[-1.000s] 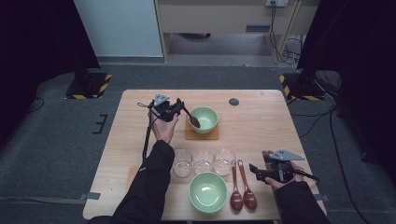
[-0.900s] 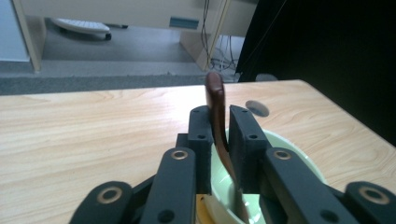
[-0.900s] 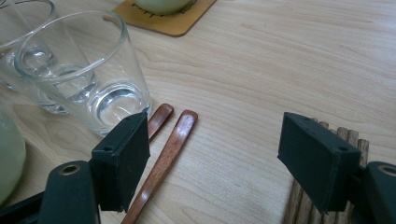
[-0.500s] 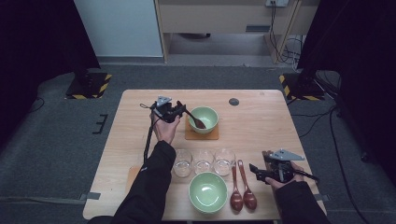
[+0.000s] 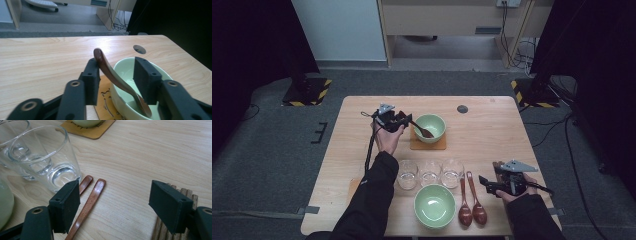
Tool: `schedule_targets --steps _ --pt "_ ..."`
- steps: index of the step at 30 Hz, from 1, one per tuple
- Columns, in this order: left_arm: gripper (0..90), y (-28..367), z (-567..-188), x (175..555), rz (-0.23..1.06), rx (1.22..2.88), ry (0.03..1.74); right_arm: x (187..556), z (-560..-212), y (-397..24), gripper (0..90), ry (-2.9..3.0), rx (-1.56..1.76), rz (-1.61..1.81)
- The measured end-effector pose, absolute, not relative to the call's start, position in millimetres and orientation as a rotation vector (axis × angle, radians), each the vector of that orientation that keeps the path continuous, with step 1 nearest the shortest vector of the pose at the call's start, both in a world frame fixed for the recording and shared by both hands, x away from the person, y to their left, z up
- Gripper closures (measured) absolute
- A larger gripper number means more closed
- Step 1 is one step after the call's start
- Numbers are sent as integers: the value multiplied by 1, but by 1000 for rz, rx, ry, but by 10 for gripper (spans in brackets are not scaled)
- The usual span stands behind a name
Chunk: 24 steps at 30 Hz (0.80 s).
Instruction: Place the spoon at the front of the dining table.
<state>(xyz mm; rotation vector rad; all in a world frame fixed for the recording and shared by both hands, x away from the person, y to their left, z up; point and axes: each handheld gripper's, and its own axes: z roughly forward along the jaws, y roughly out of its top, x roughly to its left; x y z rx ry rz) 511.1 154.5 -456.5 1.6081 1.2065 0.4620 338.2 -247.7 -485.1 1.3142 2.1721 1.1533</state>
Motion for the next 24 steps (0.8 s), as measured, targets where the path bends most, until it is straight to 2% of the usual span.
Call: schedule_targets --steps 9,24 --pt "342 165 -447 506 518 1570 1202 338 -485 -247 249 2174 1316 1150" --pt "301 189 -425 478 571 1545 1149 339 -485 -249 250 2161 1322 1146"
